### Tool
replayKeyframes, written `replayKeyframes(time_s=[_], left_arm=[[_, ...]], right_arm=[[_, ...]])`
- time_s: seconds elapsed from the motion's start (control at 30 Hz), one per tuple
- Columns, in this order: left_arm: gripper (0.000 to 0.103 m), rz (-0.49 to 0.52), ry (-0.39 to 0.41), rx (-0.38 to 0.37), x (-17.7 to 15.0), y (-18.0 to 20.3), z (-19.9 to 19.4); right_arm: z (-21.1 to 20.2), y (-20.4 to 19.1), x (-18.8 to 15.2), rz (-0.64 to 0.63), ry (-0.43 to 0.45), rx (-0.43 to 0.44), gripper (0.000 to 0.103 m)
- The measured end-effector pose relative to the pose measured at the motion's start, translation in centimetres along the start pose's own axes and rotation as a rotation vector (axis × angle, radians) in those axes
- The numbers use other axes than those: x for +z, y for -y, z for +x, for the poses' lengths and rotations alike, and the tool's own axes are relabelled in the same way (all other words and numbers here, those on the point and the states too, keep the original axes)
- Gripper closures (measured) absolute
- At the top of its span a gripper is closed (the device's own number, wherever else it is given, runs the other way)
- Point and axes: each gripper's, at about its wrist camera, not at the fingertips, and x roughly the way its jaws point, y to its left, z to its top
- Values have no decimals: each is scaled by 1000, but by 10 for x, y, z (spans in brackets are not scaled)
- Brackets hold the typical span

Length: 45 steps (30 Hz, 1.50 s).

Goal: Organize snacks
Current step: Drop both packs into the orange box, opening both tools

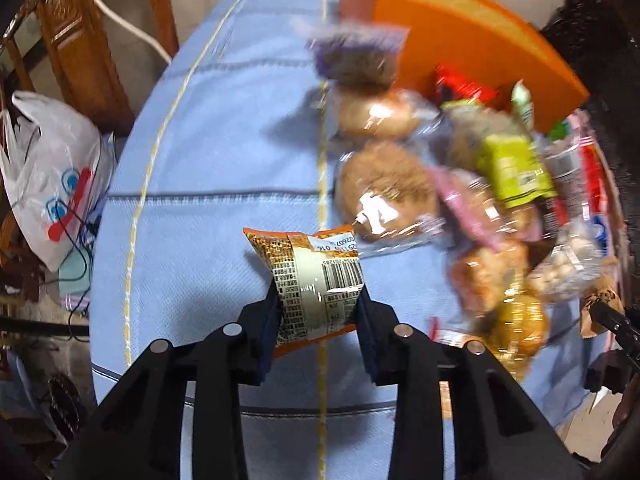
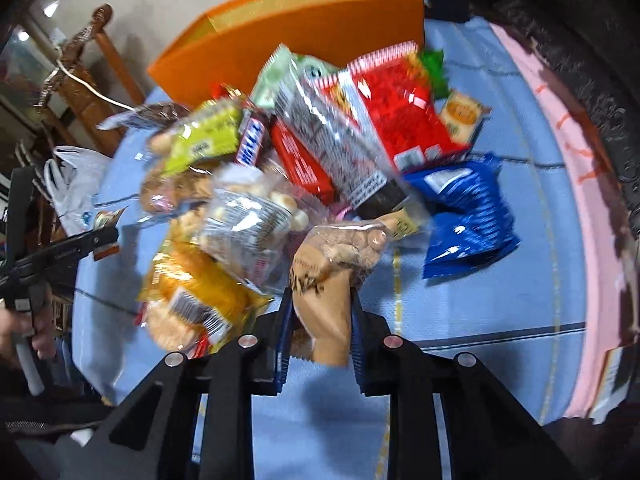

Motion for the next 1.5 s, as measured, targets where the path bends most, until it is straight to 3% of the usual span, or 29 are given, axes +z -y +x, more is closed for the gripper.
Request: replayKeyframes(time_s=[0.23, 0.33, 0.5, 0.67, 0.93, 1.0, 1.03, 1.07, 1.1, 1.17, 1.2, 1.37, 1.5], left_arm=[[70, 11, 98, -48, 24, 21, -47], [70, 38, 154, -69, 41, 38, -69], [70, 84, 253, -101, 95, 69, -95], [70, 94, 269, -109, 164, 99, -81], [69, 67, 179, -82, 251, 127, -14], [67, 53, 142, -80, 264, 132, 4], [55, 43, 130, -71, 265, 131, 11], [23, 29, 122, -47, 267, 132, 16], [7, 24, 121, -7, 268, 132, 18], [4, 23, 141, 65, 265, 132, 16], [4, 26, 138, 58, 263, 130, 16], [4, 6, 122, 60, 246, 116, 7], [4, 41, 126, 70, 213, 105, -12]], right_arm=[[-53, -2, 34, -28, 120, 81, 79], [-73, -10, 66, -49, 205, 129, 79], [-83, -15, 129, -60, 304, 166, 79], [-63, -12, 191, -36, 350, 166, 79], [3, 5, 256, 22, 307, 114, 79], [12, 5, 260, 30, 304, 95, 79], [18, 6, 262, 35, 297, 87, 79], [24, 8, 264, 46, 287, 76, 76], [27, 10, 264, 59, 279, 69, 74], [25, 14, 260, 78, 289, 63, 60], [21, 15, 256, 80, 304, 54, 55], [5, 18, 229, 74, 304, 30, 53], [-10, 17, 189, 64, 287, 3, 39]])
